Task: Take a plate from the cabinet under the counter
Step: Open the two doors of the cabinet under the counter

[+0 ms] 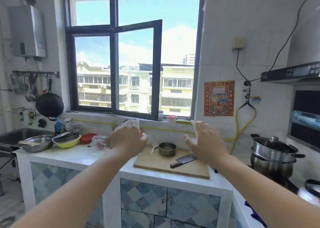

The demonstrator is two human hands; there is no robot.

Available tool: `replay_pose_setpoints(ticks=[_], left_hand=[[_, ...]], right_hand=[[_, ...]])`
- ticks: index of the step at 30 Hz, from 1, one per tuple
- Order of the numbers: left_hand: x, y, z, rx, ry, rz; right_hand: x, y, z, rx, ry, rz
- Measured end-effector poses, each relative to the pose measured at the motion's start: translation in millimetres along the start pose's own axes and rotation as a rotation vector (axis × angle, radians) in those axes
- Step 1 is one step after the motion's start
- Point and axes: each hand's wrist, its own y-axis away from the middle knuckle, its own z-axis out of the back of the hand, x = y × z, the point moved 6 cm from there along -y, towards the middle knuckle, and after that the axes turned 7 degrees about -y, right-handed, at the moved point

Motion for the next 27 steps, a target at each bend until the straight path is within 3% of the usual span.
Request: replay_pose_setpoints(ticks=[10, 27], left_hand=[[1, -56, -81, 0.033, -0.003, -0.019], [-60, -175, -222, 0.099, 0.007, -0.094]], right_hand=[[-40, -65, -70, 0.058, -0.001, -0.036], [-164, -174, -160, 0.111, -0.015, -0.097]])
